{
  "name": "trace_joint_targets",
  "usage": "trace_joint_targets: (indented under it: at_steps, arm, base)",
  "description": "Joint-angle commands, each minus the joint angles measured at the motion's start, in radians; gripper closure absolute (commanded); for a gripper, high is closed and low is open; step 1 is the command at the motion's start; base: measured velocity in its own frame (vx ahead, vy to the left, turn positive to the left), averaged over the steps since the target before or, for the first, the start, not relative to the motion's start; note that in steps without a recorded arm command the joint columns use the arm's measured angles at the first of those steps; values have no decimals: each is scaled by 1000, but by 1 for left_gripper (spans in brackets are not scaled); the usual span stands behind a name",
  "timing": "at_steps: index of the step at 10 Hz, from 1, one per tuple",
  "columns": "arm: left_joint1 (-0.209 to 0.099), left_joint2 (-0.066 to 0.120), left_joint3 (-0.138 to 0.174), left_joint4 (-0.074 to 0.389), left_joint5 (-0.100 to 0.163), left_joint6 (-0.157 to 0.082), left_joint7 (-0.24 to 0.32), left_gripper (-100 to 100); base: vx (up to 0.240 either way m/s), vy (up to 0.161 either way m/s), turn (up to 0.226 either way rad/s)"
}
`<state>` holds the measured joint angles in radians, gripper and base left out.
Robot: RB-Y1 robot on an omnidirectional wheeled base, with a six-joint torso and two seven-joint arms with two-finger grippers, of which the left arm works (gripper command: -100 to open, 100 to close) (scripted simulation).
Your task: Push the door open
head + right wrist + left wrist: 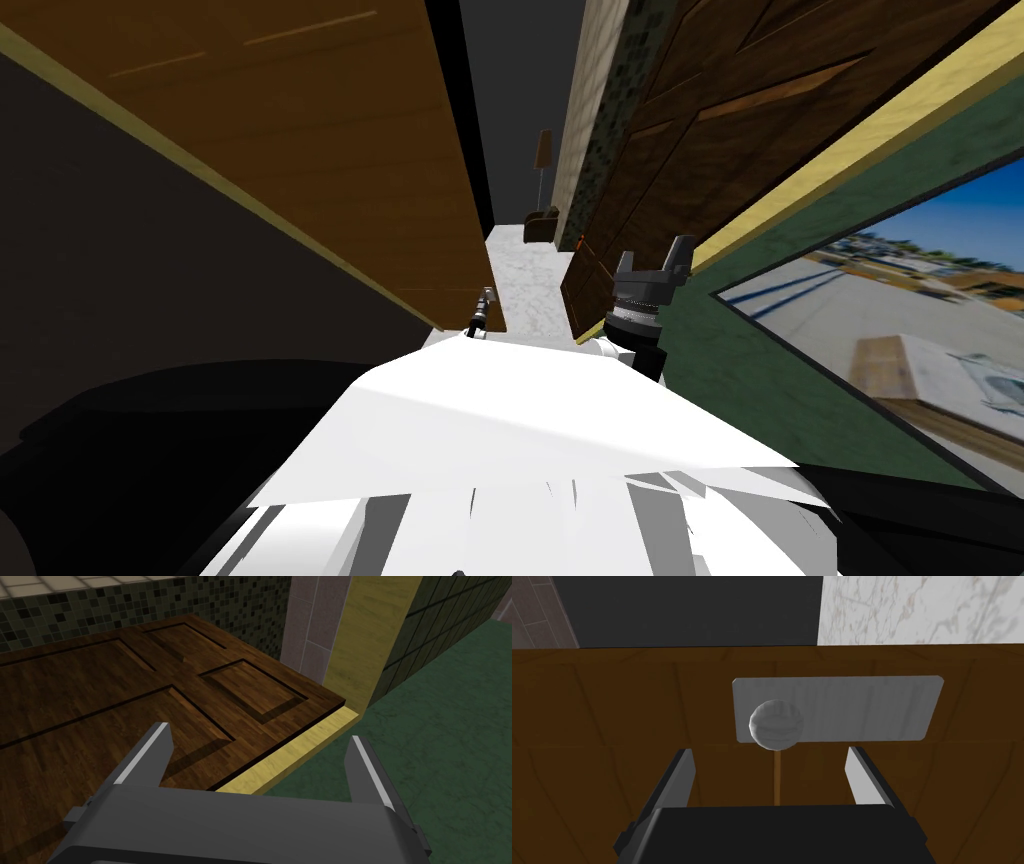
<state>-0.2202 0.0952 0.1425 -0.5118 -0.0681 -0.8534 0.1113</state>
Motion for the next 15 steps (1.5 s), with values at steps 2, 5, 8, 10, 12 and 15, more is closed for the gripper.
trace_joint_targets:
  at_steps: [2,5,8,10,12,15]
  arm:
    - [0,-3,4,4,3,-4,-5,-100]
    - [1,-4,4,5,4,-5,-5,100]
    - [1,-4,4,5,4,-5,-5,100]
    - [1,-4,4,5,4,-5,-5,100]
    - [9,-1,24,-4,24,0,-23,100]
    - [18,2,49,-17,51,4,-46,100]
  base:
    - [188,40,-25]
    - [72,3,-3]
    - [-14,1,-3]
    - [-3,-1,1]
    - [100,1,-50]
    - [91,-21,-24]
